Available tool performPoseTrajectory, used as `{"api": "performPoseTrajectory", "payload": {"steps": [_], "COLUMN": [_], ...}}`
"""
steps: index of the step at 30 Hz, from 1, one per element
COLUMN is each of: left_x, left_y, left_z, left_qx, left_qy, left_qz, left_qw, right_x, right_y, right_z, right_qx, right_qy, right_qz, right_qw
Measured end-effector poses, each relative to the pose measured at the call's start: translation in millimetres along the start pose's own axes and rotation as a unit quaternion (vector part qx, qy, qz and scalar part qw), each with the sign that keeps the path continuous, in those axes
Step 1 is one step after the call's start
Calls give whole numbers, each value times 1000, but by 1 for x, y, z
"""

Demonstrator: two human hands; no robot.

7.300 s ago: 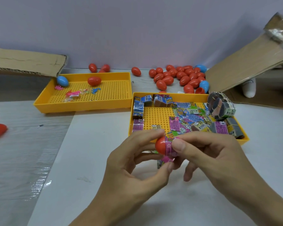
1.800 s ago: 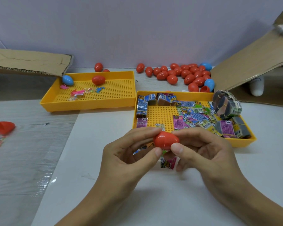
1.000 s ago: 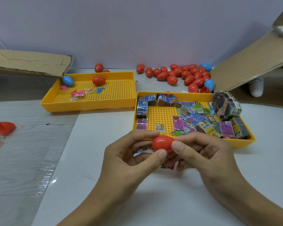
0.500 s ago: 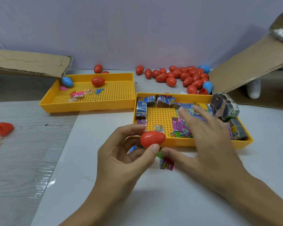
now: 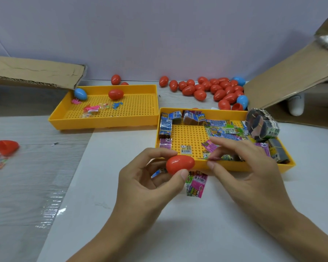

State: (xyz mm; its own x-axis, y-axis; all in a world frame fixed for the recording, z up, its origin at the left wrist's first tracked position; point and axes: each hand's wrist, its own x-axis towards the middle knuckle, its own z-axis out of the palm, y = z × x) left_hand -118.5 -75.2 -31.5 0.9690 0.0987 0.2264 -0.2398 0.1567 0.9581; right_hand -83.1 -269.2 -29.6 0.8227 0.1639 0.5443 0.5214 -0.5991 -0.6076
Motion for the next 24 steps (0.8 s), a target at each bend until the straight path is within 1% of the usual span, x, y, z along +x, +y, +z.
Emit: {"api": "performPoseTrajectory", "payload": {"steps": [4,6,8,12,16,19,24], "left_x": [-1,-1,0,0,-1,-2,-2], "left_y": [-1,-2,0,2,4,4,4], "left_z": [-1,-1,-2,0,2,3,6], "left_qx": [-3,-3,-10,-5,34,60,58], "left_qy": [0,4,-2,-22,-54,-62,-65], "left_qz": [-2,-2,-5,-32,-17,-16,-4], "left_qw": [1000,1000,1000,999,998,996,996], "right_x": [0,-3,-6,-8,-11,-14,-16], "right_y": [-4,-8,-11,-18,-20,-22,-25], "right_z": [-1,-1,-1,2,3,4,6], "right_qx": [55,101,160,270,280,280,284], "right_qy": [57,76,76,62,39,12,-5], "right_qz": [-9,-3,18,94,131,127,132], "right_qw": [997,992,984,956,950,951,950]}}
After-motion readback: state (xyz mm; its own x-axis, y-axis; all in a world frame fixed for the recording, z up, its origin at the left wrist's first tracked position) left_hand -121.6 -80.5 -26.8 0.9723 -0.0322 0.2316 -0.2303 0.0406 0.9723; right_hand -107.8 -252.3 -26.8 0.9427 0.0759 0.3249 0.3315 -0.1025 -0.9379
